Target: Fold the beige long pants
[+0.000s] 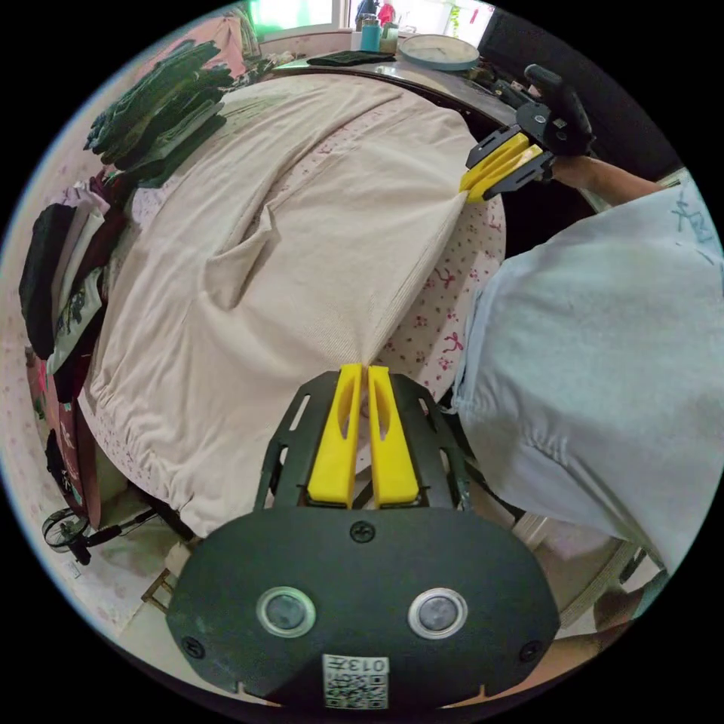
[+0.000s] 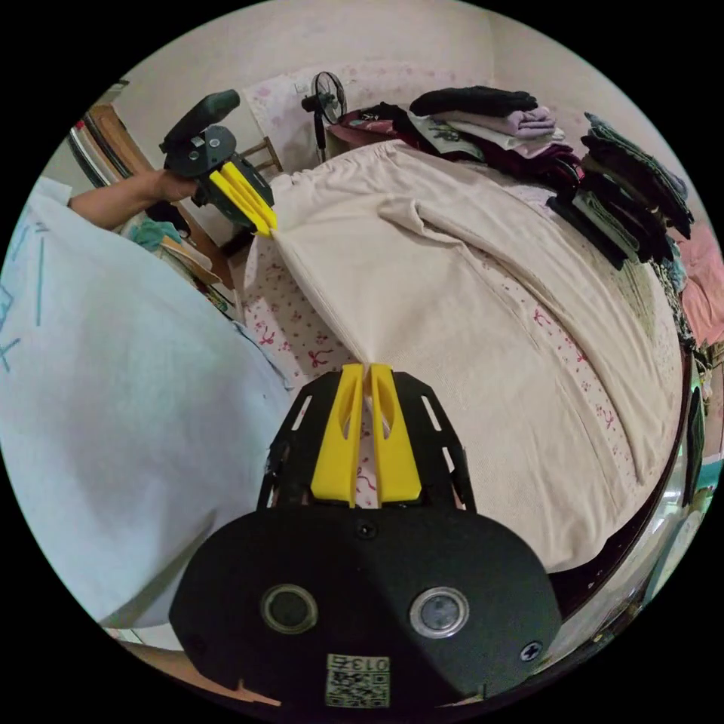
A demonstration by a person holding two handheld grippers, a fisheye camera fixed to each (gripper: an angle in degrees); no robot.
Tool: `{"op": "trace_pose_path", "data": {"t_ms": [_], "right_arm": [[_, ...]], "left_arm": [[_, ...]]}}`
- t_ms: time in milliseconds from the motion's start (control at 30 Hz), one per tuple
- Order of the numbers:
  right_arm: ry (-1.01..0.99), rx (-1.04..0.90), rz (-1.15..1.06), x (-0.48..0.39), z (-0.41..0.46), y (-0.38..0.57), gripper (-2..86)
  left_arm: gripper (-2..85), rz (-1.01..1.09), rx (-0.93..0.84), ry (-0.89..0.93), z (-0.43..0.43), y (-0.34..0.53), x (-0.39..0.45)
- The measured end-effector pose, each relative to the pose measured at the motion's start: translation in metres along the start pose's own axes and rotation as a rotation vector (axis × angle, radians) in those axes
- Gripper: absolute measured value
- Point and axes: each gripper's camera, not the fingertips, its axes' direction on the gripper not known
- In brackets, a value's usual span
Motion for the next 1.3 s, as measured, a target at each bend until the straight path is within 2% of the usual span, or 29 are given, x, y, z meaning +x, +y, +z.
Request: {"op": "trace_pose_path", "data": {"t_ms": [100,267,400,600,667,833,1000,1067,1200,1300], "right_arm": [[-0.021,0.015,0.012,0.0,-0.008,0.013,1.8],[-0.044,-0.128,0.043,0.001,0.035,0.028,2.4],[-0.027,-0.086,0.071,0.005,0.016,0.04,3.0],[0.162,0.045,0.482,0.091,-0.044,0.104,4.4],[0.255,0.05,0.674,0.138,-0.061,0.133,5.8],[0.352,0.102,0.894,0.211,-0.084,0.164,8.5],[0.306,0.02,0.886,0.255,-0.073,0.154,10.5],[0.299,-0.063,0.866,0.266,-0.062,0.148,8.8],[0.345,-0.089,0.805,0.267,-0.069,0.136,4.4],[0.364,-0.027,0.807,0.271,-0.092,0.135,3.4]], "left_arm": [[0.4,-0.009,-0.015,0.002,0.007,0.0,0.003],[0.7,-0.067,-0.101,0.057,0.069,-0.001,-0.001],[1.0,-0.144,-0.018,0.089,0.054,0.015,-0.01],[1.6,-0.203,0.105,0.135,0.017,0.015,-0.049],[1.8,-0.211,0.124,0.115,0.015,-0.002,-0.061],[4.0,-0.218,0.107,-0.004,0.033,-0.071,-0.086],[4.9,-0.24,0.063,-0.03,0.054,-0.105,-0.1],[4.8,-0.258,0.055,-0.026,0.058,-0.109,-0.105],[4.1,-0.282,0.054,-0.035,0.063,-0.114,-0.107],[2.5,-0.307,0.084,-0.044,0.06,-0.113,-0.107]]}}
